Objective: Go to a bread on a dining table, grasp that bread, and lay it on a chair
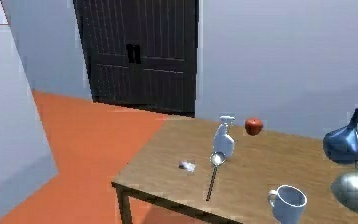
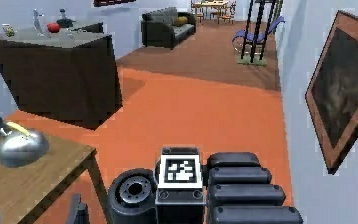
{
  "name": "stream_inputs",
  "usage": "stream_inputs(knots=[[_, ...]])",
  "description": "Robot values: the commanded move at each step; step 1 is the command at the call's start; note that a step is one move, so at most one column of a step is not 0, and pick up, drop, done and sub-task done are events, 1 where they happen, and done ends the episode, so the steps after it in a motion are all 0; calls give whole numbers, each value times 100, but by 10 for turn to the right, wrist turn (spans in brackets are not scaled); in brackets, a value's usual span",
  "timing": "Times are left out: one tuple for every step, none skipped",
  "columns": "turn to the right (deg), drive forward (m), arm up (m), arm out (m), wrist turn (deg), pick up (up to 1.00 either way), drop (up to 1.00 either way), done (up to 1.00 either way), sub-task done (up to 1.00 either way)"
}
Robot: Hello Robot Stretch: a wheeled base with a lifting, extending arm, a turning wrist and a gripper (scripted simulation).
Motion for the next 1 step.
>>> stream_inputs(knots=[[-390,0,0,0,0,0,0,0,0]])
